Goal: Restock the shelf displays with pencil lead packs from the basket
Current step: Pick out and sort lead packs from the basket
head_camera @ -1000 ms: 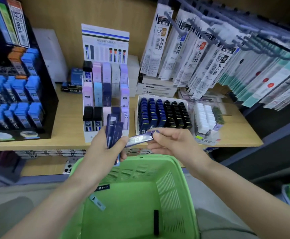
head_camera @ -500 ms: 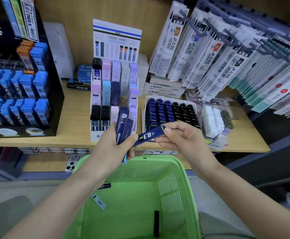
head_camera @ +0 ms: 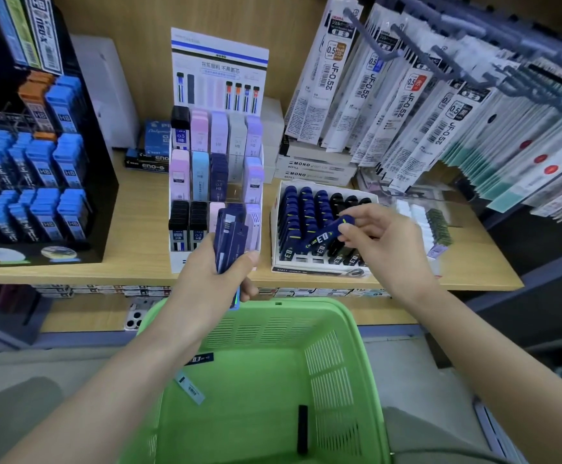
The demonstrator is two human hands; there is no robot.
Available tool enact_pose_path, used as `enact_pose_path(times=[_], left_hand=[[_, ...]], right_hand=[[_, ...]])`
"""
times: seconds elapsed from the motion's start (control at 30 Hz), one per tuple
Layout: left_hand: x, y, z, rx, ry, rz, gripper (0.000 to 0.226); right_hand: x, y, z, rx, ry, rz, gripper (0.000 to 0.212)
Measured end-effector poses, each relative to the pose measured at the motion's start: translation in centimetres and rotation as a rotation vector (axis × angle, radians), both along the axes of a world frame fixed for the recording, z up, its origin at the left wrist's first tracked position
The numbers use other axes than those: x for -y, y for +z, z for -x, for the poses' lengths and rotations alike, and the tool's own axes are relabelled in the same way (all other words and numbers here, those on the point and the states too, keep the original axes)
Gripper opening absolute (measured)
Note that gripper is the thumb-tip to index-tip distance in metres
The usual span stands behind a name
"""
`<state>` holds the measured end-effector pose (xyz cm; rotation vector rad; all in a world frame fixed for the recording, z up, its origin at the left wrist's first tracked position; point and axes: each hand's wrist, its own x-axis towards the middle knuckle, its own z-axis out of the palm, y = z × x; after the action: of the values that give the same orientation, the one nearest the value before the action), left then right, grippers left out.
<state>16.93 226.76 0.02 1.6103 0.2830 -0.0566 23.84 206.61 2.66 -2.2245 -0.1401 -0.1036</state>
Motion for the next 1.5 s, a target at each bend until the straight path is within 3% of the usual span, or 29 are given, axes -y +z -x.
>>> enact_pose_path(times=[0.17,0.7,1.13,1.4,1.5], left_hand=[[0.1,-0.2,0.0,-0.021,0.006,0.010,0.009],[0.4,0.0,0.0,-0.063,-0.014,0.005,0.005],[0.5,-0.1,0.0,-0.066,-0.007,-0.012,0.007],[0.4,-0.2,-0.8,0.019,-0.013,-0.070,0.010],[0.2,-0.2,-0.8,0.030,-0.005,-0.070,0.010]], right_hand=[[0.1,-1.7,-1.1,0.034,0.060,0.200,0.013],[-1.1,-1.0,-2.5,0.143,0.289,0.480,0.022],[-0.5,0.1,-2.7,0.128,0.461,0.711,0.017],[-0.6,-3.1,-2.3,0.242,0.343,0.570,0.019],[-0.8,-3.4,-1.9,0.382,0.327,0.618,0.026]])
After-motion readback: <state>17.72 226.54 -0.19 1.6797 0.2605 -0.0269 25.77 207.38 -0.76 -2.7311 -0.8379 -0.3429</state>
